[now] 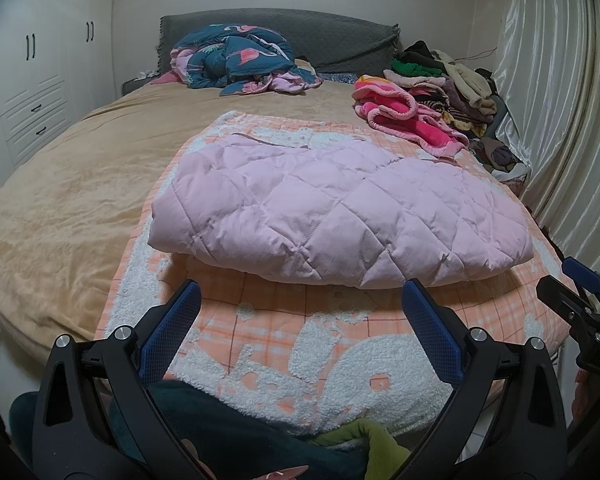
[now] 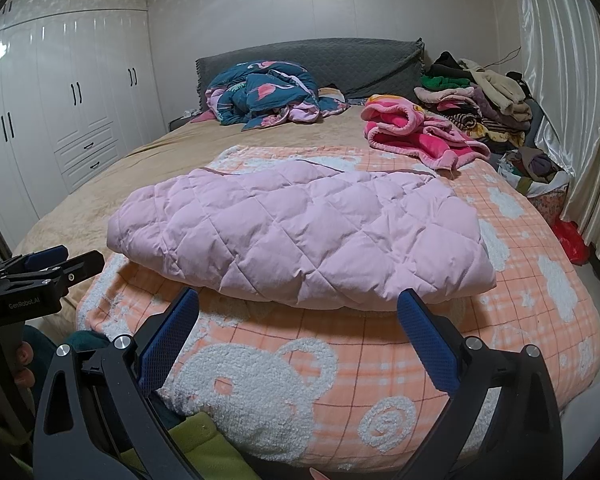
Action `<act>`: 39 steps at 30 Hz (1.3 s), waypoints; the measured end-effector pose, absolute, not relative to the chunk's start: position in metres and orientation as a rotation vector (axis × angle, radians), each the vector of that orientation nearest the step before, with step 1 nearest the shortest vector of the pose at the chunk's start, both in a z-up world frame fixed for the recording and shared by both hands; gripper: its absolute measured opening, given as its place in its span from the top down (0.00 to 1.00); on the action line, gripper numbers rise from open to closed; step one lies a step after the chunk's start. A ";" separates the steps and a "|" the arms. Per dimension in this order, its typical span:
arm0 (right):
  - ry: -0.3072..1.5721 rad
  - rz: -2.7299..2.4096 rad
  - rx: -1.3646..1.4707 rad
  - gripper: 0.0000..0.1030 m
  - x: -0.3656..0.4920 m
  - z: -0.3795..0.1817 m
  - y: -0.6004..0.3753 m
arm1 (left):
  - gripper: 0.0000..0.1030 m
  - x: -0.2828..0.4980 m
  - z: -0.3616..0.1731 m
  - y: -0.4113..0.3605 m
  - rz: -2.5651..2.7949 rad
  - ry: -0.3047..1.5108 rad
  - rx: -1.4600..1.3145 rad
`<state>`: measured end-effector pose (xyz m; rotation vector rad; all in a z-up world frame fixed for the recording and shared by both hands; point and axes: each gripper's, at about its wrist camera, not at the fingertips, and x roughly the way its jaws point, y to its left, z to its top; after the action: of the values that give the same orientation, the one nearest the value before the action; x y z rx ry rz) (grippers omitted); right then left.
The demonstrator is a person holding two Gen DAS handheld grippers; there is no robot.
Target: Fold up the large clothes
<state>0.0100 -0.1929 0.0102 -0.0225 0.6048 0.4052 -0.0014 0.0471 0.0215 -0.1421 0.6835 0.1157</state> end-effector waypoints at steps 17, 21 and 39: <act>0.605 0.405 -0.024 0.04 0.011 0.011 -0.194 | 0.09 0.001 0.023 0.044 0.108 0.689 -0.135; 0.605 0.403 -0.025 0.04 0.011 0.011 -0.194 | 0.09 0.000 0.023 0.044 0.117 0.692 -0.116; 0.577 0.360 -0.012 0.04 0.010 0.005 -0.204 | 0.09 0.006 0.008 0.049 0.104 0.738 -0.120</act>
<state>0.0105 -0.2045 0.0052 -0.0120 0.5766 0.3600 0.0062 0.0489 0.0078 -0.1202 0.7379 0.1037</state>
